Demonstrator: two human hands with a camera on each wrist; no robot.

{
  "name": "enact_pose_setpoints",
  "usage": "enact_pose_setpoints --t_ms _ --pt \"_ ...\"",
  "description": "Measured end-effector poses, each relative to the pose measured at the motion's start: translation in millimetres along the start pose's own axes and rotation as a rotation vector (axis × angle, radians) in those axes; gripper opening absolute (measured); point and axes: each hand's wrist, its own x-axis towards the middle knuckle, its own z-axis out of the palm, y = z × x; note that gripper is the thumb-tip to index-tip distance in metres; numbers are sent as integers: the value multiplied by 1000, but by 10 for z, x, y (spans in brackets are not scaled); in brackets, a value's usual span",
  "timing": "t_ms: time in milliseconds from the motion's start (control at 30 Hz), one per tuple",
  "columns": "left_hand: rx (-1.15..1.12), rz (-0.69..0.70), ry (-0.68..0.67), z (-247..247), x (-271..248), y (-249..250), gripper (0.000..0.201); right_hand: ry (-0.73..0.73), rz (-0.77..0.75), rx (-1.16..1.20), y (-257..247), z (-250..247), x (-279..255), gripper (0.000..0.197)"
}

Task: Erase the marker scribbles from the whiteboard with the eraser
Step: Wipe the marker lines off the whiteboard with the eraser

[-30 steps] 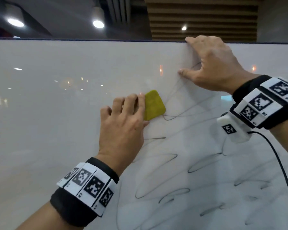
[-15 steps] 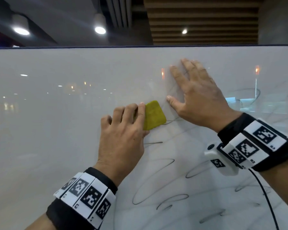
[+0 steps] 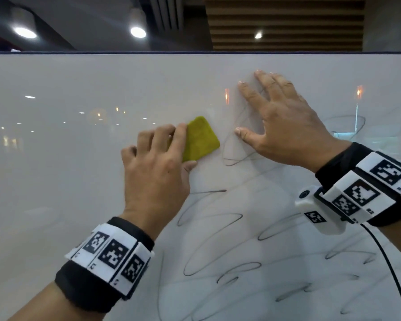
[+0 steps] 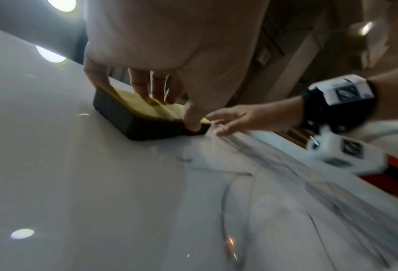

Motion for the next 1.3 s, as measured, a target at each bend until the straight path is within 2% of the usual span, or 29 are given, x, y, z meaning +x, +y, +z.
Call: enact_pose_setpoints --t_ms 100,167,200,300,333,367,433,467,500,533,633,667,700,767,800,833,867,967,1000,1033,1100,1133,1167,1200,1300 --pt "95 265 -57 53 -185 79 69 -39 -43 38 112 -146 12 85" --pt "127 334 -74 31 -222 63 68 -78 -85 -12 194 -200 -5 91" --pt "125 279 -59 32 -193 31 67 -98 -109 -52 225 -213 -17 93" --pt "26 -70 14 34 -67 -22 65 -123 -145 -104 269 -193 -33 98" --pt "18 -88 27 46 -81 3 65 -119 -142 -99 268 -179 -28 99" --pt "36 -14 23 75 -133 40 67 -116 -138 -93 269 -163 -22 99" --pt "100 253 -28 135 -306 124 68 -107 -133 -81 272 -138 -11 99" --pt "124 338 -49 142 -374 130 68 -101 -130 -75 269 -129 -14 99" --pt "137 352 -50 137 -393 97 68 -99 -126 -68 267 -121 -17 99" --pt "133 287 -27 139 -375 54 66 -101 -120 -62 265 -117 -21 100" --pt "22 -97 53 149 -250 -19 63 -117 -102 -53 257 -121 -27 101" --pt "8 -123 59 157 -261 1 64 -118 -97 -47 252 -120 -29 101" --pt "20 -70 54 180 -312 31 64 -116 -91 -39 248 -117 -28 100" --pt "75 153 12 232 -492 103 63 -111 -82 -25 231 -106 -34 100" --pt "87 236 -9 233 -562 111 63 -106 -77 -22 221 -98 -38 100" --pt "91 262 -19 225 -585 93 63 -101 -71 -21 211 -86 -41 100" --pt "79 220 -13 220 -559 68 63 -98 -68 -21 196 -79 -42 101" --pt "-35 -101 46 200 -403 58 64 -96 -63 -10 170 -73 -40 101" --pt "-33 -106 51 194 -406 83 64 -93 -62 1 167 -74 -40 101" --pt "0 -20 35 202 -464 110 64 -89 -62 13 162 -71 -46 101" --pt "86 271 -33 244 -665 133 64 -77 -61 34 151 -65 -74 99" --pt "111 363 -55 241 -759 105 62 -68 -68 39 135 -59 -108 97" --pt "127 373 -56 235 -819 54 61 -51 -81 43 115 -44 -154 95" --pt "121 304 -38 238 -839 7 61 -25 -95 51 93 -29 -206 93" --pt "8 -94 42 252 -751 -30 63 22 -153 93 7 44 -359 85"
